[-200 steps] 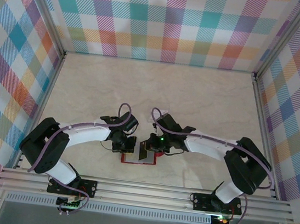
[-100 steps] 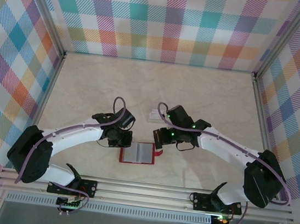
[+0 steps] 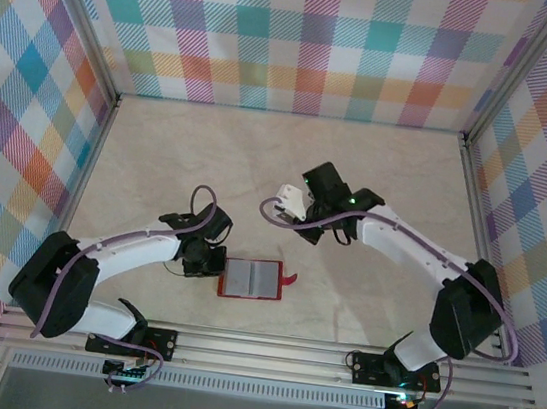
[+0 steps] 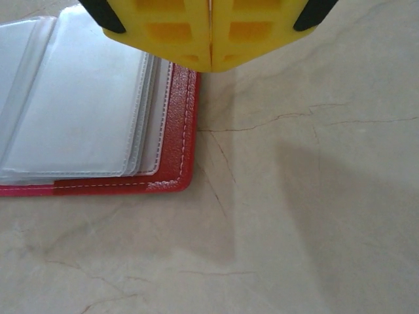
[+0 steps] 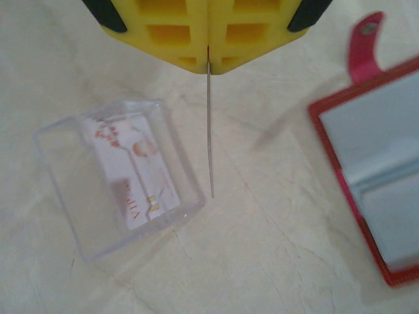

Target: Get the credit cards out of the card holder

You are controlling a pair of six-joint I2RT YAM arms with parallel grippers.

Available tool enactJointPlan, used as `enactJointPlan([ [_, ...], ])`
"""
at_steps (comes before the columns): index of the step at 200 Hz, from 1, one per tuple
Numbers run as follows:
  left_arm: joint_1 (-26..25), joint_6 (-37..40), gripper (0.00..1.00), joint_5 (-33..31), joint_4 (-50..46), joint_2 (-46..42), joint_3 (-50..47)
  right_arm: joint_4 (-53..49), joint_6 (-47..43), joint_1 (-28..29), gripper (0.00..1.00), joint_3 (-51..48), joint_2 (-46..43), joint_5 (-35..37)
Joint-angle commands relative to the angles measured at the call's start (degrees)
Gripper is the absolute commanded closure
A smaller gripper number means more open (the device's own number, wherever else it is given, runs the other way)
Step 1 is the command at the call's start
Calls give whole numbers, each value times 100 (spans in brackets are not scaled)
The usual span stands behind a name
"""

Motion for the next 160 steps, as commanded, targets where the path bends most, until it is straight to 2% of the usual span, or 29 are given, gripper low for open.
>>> enactJointPlan([
  [1,46,159,92,241,193,189,-82,-474,-1594,-133,100,631,460,191],
  [80,46,171,93,526,478,517,29,-1366,-2515,-451,100,2582,1934,176],
  [160,46,229,93,289,210,410,201,-1635,-2904,-599,100,3589,3023,198],
])
